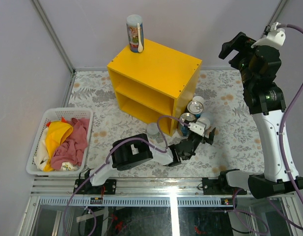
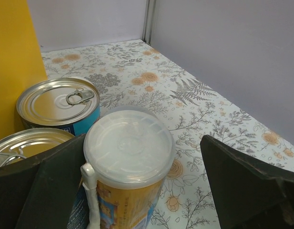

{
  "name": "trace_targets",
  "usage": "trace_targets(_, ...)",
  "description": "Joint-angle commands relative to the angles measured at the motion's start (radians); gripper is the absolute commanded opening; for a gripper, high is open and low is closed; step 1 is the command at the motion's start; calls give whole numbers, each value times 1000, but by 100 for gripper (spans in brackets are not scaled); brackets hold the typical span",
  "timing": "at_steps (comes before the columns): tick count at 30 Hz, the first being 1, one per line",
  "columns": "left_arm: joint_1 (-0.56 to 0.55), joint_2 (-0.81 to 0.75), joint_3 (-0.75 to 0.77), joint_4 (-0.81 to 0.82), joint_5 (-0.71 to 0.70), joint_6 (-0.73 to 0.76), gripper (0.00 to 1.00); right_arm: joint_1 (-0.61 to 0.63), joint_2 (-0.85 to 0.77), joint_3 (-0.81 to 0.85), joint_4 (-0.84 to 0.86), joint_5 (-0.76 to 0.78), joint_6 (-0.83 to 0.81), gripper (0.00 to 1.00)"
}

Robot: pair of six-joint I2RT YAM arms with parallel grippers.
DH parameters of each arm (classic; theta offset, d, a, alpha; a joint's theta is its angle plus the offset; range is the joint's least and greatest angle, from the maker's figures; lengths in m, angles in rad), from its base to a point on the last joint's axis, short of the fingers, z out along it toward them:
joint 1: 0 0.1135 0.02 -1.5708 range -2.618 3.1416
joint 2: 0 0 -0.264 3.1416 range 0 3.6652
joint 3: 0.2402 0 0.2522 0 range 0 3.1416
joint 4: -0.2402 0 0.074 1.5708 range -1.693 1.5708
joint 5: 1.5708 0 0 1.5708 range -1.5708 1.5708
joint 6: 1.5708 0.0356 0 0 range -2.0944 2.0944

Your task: Place and organize the canned foods onto the counter

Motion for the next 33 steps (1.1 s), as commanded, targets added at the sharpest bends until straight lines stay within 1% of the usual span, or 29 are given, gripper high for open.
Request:
trace_targets(1, 14, 25, 38, 10, -45, -36, 100, -3, 7, 0, 76, -25, -8, 99)
trace_targets(11, 36, 52, 67, -2, -72, -40, 100, -3, 18, -7, 96, -52, -2, 100)
trace_targets(15, 34, 61, 89, -39, -92, -15, 100, -3, 15, -9, 104, -56, -4, 99)
trace_targets(22, 19, 67, 115, -112, -79, 30, 100, -3, 10, -7, 115, -63, -5, 99)
trace_targets(25, 10, 57, 109, -170, -87, -2, 100, -2, 7, -8, 120, -67, -1, 99)
trace_targets(29, 6, 47, 85, -182, -90, -19, 100, -3, 4, -12, 126, -73, 7, 99)
trace_targets(33, 8, 48, 89, -186, -73, -18, 96, -2, 0, -21, 131, -76, 10, 99)
